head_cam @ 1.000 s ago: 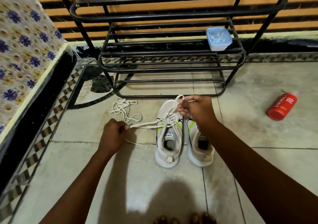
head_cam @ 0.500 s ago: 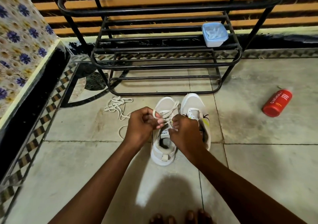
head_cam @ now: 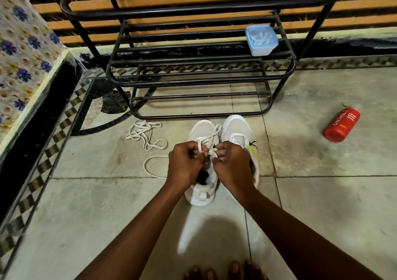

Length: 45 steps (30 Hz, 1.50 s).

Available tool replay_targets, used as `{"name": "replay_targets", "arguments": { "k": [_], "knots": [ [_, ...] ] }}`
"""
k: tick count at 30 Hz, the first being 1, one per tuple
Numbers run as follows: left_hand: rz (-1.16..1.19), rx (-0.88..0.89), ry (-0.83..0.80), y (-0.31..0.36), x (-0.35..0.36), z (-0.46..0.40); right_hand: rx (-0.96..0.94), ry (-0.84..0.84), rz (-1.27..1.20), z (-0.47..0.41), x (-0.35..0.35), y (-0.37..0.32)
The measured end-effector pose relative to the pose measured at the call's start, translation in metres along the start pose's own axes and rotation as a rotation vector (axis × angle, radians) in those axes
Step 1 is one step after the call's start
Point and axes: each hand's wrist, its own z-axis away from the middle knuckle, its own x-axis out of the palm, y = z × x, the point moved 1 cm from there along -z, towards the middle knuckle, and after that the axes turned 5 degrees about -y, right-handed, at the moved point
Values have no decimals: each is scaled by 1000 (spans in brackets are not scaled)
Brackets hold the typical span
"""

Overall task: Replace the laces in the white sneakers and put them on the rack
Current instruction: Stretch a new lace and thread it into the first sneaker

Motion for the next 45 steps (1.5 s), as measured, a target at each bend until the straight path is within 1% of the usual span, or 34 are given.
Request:
{"name": "replay_targets", "arguments": {
  "k": [9, 13, 16, 20, 23, 26, 30, 34, 36, 39, 43, 45],
  "knots": [
    [-146, 63, 28, -3, 2, -5, 3, 7, -61, 0, -1, 1],
    [-110, 50, -38, -6, 2, -6, 17, 43, -54, -2, -6, -2],
    [-110, 82, -81, -9, 2, -3, 16, 59, -58, -3, -8, -3],
    [-103, 88, -92, -10, 1, -3, 16, 48, -53, -5, -4, 1],
    [-76, 70, -67, -11, 1, -4, 5, 42, -26, -6, -4, 5],
    [-162, 97, -33, -9, 3, -2, 9, 42, -28, -7, -3, 8],
    [-248, 136, -37, 3, 4, 0, 22, 43, -26, -9, 1, 11],
    [-356, 213, -77, 9, 1, -3, 52, -23, -157, -11, 2, 16],
    [-371, 195, -86, 7, 0, -5, 47, -48, -183, -15, -1, 18],
    [-348, 140, -76, 3, 0, -6, 11, -76, -173, -17, -4, 17],
    [-179, 41, -104, -9, 4, -9, 16, -113, -177, -17, -5, 20],
    [-155, 39, -93, -10, 6, -10, 14, -111, -173, -17, -5, 19]
  ]
}}
